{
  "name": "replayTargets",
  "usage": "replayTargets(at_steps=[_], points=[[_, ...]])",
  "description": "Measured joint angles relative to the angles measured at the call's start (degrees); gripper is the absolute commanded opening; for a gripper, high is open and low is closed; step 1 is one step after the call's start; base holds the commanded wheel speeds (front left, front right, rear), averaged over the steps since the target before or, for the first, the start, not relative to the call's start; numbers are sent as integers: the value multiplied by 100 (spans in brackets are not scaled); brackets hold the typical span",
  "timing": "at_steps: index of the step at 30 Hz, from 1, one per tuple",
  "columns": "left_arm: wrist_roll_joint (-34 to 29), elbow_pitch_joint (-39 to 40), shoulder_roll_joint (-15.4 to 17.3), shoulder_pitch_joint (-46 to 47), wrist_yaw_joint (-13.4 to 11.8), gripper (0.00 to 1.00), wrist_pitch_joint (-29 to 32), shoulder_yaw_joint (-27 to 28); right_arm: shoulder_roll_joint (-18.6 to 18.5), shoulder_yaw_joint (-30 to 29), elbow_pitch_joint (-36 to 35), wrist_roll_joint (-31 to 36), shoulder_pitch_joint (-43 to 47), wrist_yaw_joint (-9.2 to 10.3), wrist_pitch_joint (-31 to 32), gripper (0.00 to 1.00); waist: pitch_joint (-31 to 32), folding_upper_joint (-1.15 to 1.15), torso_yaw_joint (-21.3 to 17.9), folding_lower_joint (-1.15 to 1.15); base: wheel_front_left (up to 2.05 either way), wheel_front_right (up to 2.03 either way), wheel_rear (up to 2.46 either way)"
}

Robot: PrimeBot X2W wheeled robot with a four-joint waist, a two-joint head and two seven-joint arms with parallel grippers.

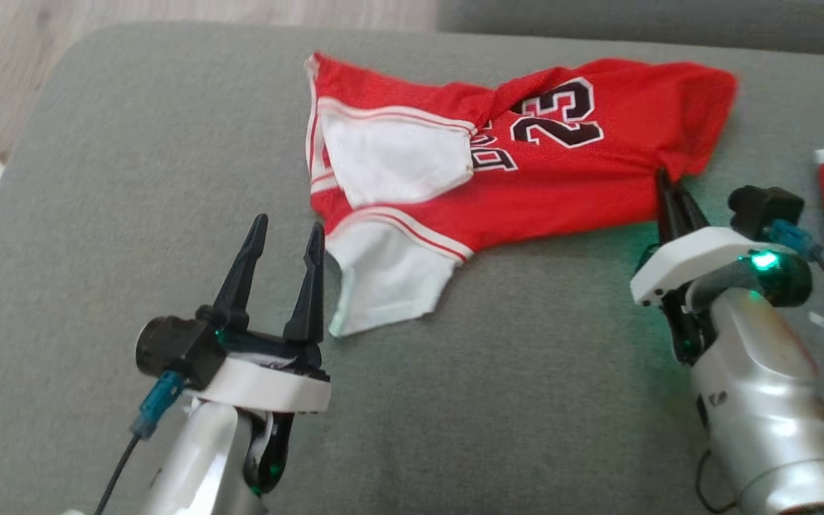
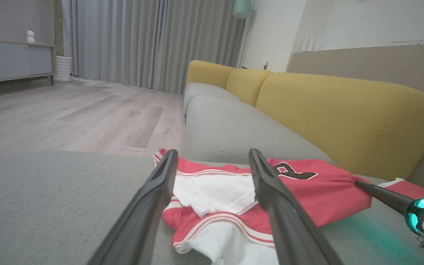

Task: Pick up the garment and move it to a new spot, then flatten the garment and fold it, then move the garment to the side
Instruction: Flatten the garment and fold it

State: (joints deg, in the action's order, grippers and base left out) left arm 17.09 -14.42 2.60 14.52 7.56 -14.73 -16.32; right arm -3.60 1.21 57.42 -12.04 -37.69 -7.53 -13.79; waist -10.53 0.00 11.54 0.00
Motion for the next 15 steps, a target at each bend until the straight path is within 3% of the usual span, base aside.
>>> replayTargets(at_steps=[7, 15], points=[[0, 8, 1, -314, 0, 100, 0, 12, -225, -805, -521, 683, 675, 0, -31, 0, 395, 0, -344, -1, 0, 0, 0], [5, 79, 2, -358, -1, 100, 0, -13, -145, -1967, -1858, 2019, 1087, 0, 660, 0, 511, 0, -370, -1, 0, 0, 0]])
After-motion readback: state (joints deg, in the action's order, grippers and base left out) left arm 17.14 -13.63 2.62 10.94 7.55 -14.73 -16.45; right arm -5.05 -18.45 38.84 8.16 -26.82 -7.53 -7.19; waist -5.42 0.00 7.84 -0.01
